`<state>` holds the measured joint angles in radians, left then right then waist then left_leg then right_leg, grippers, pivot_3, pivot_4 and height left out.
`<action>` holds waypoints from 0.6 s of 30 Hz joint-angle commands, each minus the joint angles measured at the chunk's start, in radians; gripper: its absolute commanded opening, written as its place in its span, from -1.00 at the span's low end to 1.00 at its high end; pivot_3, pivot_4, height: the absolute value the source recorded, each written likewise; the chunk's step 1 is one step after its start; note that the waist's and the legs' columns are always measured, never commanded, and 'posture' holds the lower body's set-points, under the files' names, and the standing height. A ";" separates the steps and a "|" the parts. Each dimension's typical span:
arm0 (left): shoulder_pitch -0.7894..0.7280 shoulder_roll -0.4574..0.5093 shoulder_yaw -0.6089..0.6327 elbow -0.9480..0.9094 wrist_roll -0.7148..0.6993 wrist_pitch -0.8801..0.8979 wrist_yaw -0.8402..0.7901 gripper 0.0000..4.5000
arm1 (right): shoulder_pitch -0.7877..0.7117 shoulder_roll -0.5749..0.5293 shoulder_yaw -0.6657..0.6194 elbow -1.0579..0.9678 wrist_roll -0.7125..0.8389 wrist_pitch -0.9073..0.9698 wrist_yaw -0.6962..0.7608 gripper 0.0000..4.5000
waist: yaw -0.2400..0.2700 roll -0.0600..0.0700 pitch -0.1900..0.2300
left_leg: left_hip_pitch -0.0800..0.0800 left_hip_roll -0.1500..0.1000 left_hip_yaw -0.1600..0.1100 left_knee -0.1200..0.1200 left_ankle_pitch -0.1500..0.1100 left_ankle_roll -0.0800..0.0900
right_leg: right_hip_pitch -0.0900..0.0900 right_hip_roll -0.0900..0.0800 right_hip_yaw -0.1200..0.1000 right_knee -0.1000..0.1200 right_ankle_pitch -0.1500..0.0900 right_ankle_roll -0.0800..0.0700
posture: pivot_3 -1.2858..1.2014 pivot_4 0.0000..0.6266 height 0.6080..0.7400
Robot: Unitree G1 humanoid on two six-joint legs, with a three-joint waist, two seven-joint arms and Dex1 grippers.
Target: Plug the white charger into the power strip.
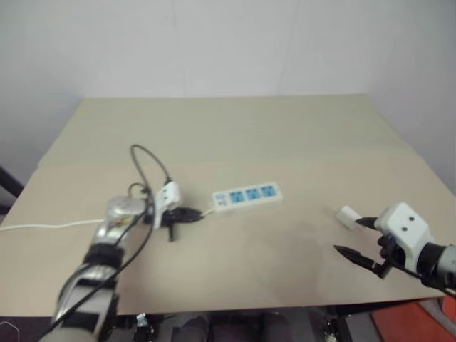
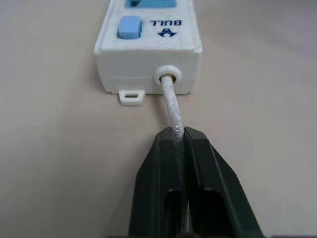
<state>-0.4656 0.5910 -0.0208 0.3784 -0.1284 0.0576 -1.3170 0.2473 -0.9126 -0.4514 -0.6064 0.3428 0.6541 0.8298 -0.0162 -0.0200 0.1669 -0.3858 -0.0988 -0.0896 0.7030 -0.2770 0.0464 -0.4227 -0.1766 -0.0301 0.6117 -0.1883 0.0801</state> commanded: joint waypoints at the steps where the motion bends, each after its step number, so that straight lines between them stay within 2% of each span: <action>1: 0.128 0.046 0.054 -0.280 -0.094 0.153 0.048 -0.99 | -0.034 0.000 0.041 0.026 -0.015 -0.044 -0.005 1.00 | 0.009 0.000 0.000 | 0.002 0.000 0.001 0.000 0.000 0.000 | 0.001 0.000 0.001 0.000 0.000 0.000 | 0.03 -0.52 1.00; 2: 0.163 0.051 0.068 -0.315 -0.111 0.166 0.060 -0.99 | -0.047 0.000 0.058 0.041 -0.016 -0.053 -0.001 1.00 | 0.014 0.000 0.000 | 0.002 0.000 0.001 -0.001 0.000 0.001 | 0.001 0.000 0.001 0.000 0.000 0.000 | 0.03 -0.52 1.00; 5: 0.234 0.047 0.100 -0.351 -0.147 0.136 0.089 -0.63 | -0.117 0.012 0.125 0.104 -0.024 -0.072 -0.010 1.00 | 0.027 0.001 0.000 | 0.002 0.001 0.002 -0.001 0.000 0.000 | 0.001 0.000 0.001 0.000 0.000 0.000 | 0.03 -0.52 1.00; 10: 0.263 0.056 0.134 -0.311 -0.170 0.028 0.100 0.10 | -0.147 0.022 0.152 0.126 -0.013 -0.092 0.003 1.00 | 0.030 0.001 0.000 | 0.002 0.001 0.003 -0.002 0.000 0.000 | 0.000 0.001 0.002 -0.001 0.000 -0.001 | 0.03 -0.52 1.00; 16: 0.230 0.020 0.200 -0.230 -0.299 -0.036 0.052 0.99 | -0.136 0.025 0.136 0.113 -0.006 -0.090 -0.006 1.00 | 0.027 0.001 0.000 | 0.004 0.002 0.009 -0.004 0.000 0.000 | -0.001 0.002 0.008 -0.001 0.000 -0.001 | 0.03 -0.52 1.00; 18: 0.197 -0.016 0.188 -0.185 -0.319 -0.045 0.044 0.99 | -0.131 0.030 0.132 0.101 -0.003 -0.086 -0.013 1.00 | 0.030 0.001 0.000 | 0.006 0.003 0.010 -0.004 0.000 0.000 | 0.000 0.003 0.009 -0.001 0.001 -0.001 | 0.03 -0.52 1.00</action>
<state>-0.2434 0.5926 0.1610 0.1748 -0.4069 0.0344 -1.2609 0.1180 -0.8888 -0.2865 -0.4705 0.3334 0.5886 0.8253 0.0141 -0.0193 0.1667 -0.3797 -0.0958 -0.0799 0.6986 -0.2773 0.0466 -0.4221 -0.1735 -0.0217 0.6107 -0.1876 0.0788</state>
